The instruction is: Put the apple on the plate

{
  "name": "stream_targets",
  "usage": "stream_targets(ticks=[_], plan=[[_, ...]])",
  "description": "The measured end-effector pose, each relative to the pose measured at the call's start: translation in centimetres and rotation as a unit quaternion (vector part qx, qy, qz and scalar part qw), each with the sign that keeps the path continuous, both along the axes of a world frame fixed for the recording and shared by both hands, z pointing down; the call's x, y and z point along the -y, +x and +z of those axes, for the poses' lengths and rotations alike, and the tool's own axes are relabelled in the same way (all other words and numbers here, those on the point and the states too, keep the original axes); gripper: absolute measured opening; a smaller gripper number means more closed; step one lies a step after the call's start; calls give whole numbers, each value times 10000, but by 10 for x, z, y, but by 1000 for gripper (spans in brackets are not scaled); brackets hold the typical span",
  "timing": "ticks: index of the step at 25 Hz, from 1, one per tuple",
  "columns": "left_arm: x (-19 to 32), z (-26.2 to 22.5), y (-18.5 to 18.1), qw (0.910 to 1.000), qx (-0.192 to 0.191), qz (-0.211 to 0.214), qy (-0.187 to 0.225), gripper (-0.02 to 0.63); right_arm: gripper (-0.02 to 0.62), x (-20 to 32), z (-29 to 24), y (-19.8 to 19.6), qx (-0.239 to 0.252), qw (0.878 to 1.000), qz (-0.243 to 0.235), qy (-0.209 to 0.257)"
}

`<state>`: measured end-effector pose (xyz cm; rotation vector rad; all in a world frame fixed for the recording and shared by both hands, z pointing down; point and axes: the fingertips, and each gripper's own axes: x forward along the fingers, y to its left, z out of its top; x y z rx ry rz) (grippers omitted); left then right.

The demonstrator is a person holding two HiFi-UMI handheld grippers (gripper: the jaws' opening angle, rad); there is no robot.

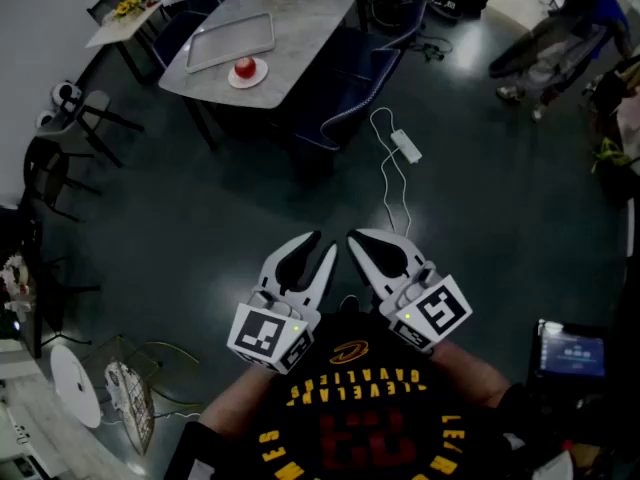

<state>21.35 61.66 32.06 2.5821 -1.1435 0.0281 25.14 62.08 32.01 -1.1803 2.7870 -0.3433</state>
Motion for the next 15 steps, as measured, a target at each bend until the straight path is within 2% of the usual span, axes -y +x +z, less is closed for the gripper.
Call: stream_targets(ticks=[6, 10, 15], plan=[[1, 3, -7, 10000, -75, 26, -9, 107, 6, 3, 2, -6, 20, 10000, -11, -59], [2, 7, -18, 9998, -183, -16, -96, 107, 6, 5, 2, -14, 285, 9995, 4, -127], [15, 10, -43, 9994, -244, -119, -209, 107, 8, 19, 11, -36, 126, 9994, 33, -305]])
